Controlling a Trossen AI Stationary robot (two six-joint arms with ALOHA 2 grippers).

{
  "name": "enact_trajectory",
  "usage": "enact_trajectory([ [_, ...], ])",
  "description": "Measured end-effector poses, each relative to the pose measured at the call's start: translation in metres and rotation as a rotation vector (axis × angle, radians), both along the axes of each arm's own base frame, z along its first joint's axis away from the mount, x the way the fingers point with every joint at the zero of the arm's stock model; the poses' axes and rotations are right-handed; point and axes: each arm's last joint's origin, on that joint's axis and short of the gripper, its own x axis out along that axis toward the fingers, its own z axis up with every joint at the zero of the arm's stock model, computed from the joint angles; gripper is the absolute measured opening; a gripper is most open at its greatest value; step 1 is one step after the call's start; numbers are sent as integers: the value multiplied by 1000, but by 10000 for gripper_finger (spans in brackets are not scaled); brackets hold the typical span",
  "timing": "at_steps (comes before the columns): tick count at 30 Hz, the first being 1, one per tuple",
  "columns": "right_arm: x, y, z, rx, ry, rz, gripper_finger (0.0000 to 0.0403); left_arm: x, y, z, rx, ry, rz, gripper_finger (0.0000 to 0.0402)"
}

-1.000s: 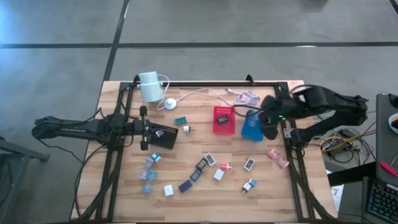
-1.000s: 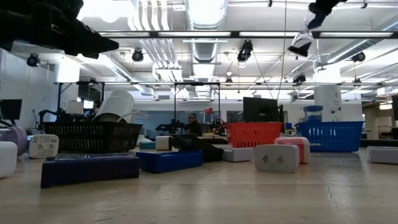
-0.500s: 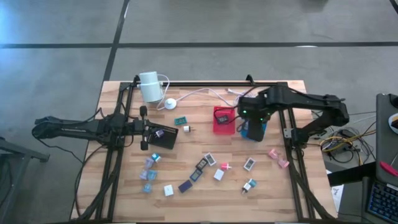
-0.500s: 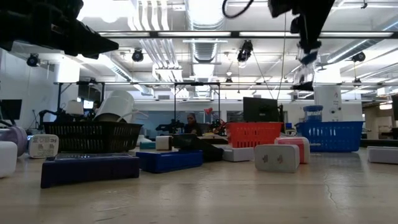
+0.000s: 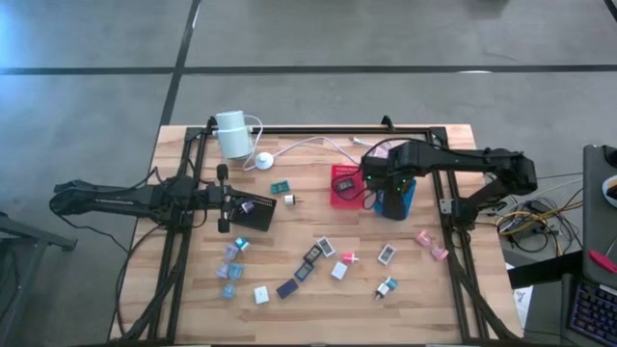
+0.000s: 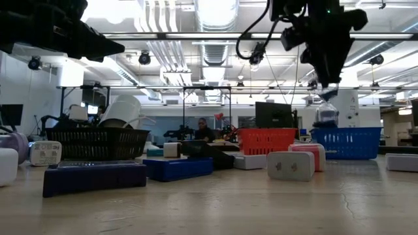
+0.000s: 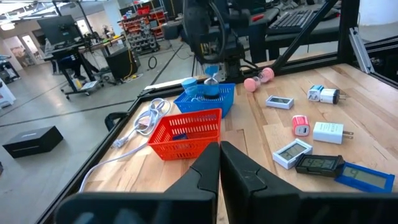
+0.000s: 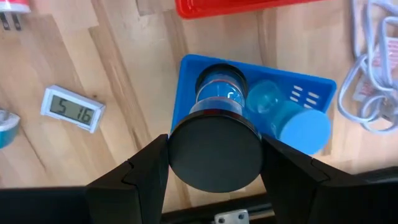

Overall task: Pick & Place Office items
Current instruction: Put the black hourglass into the blue bin

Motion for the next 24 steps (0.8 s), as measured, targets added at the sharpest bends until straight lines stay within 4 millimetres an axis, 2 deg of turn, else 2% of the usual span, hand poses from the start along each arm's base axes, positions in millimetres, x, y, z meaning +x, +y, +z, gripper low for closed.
enact_trajectory([
  [16, -9, -10, -57, 83, -10, -14, 206, 0, 0, 0, 0, 0, 0, 16],
  [20, -11, -13, -66, 98, -25, -17, 206, 0, 0, 0, 0, -1, 0, 16],
  [24, -10, -15, -65, 99, -35, -17, 206, 0, 0, 0, 0, -1, 0, 16],
])
